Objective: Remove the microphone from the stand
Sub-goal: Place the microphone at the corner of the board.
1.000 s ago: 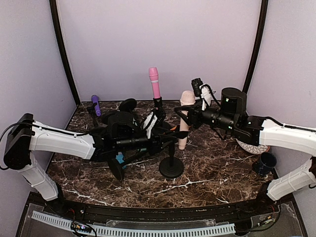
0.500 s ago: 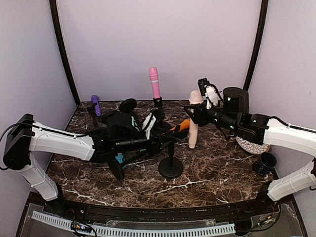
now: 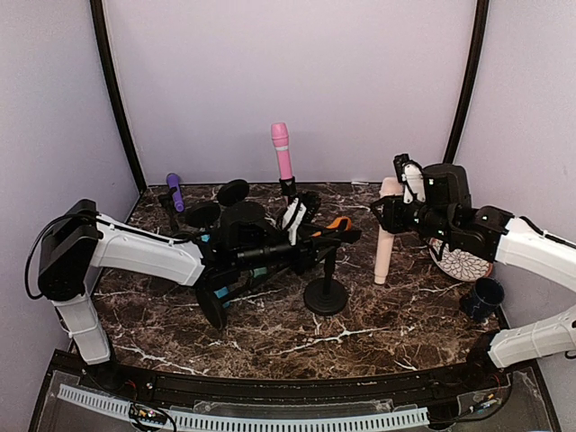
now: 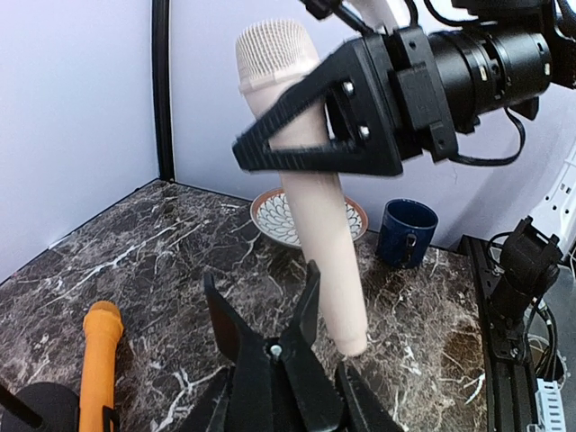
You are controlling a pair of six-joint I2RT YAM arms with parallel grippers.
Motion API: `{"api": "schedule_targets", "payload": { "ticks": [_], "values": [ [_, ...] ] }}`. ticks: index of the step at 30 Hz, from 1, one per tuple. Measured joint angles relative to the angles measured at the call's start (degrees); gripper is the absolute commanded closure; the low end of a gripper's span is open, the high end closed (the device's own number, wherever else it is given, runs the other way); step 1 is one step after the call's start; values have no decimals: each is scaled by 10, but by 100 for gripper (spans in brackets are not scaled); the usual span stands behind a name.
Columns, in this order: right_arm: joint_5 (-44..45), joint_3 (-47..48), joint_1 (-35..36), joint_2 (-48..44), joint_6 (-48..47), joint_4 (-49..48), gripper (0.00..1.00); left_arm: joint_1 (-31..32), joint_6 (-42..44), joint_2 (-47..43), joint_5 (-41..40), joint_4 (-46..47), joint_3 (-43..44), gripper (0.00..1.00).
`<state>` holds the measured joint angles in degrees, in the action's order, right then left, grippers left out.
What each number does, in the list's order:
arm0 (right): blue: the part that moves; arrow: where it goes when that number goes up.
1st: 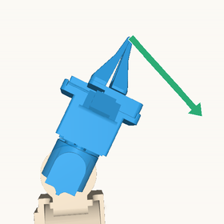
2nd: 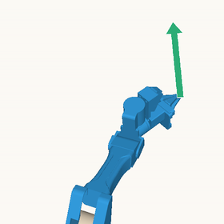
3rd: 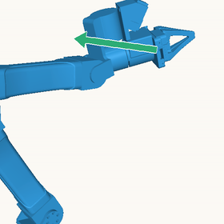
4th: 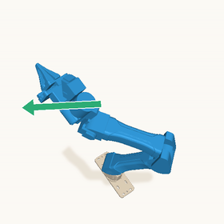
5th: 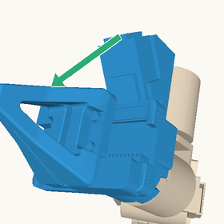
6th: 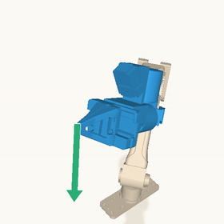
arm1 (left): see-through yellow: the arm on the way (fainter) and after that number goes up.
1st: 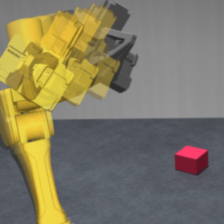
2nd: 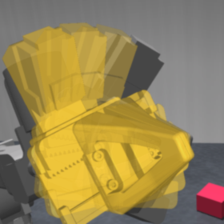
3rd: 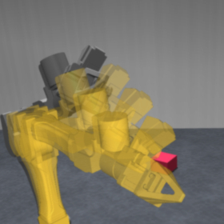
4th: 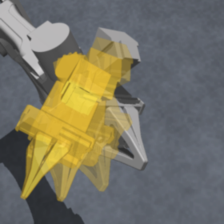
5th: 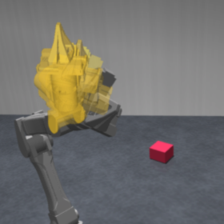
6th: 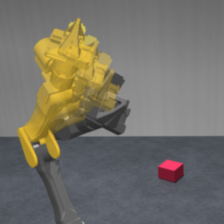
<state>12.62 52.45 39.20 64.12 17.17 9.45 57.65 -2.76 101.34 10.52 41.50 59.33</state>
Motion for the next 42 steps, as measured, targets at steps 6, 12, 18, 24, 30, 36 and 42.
{"api": "schedule_targets", "payload": {
  "ticks": [6,12,18,24,30,36,42],
  "values": [
    [9,-29,-13,-1,66,100,82,0,-5,61,11,22,59,96],
    [-5,-84,-43,5,128,170,82,0,-6,101,19,40,97,96],
    [-28,-118,-47,59,169,179,82,-1,-6,150,26,63,146,96],
    [-21,-138,-48,111,202,178,76,-1,-7,209,36,73,217,96],
    [2,-153,-61,142,229,170,57,-3,-7,275,39,73,304,95],
    [7,-200,-73,116,252,126,38,-9,-14,342,50,67,403,95],
    [16,-221,-77,73,268,98,30,-16,-25,413,65,39,518,95]
  ]
}}
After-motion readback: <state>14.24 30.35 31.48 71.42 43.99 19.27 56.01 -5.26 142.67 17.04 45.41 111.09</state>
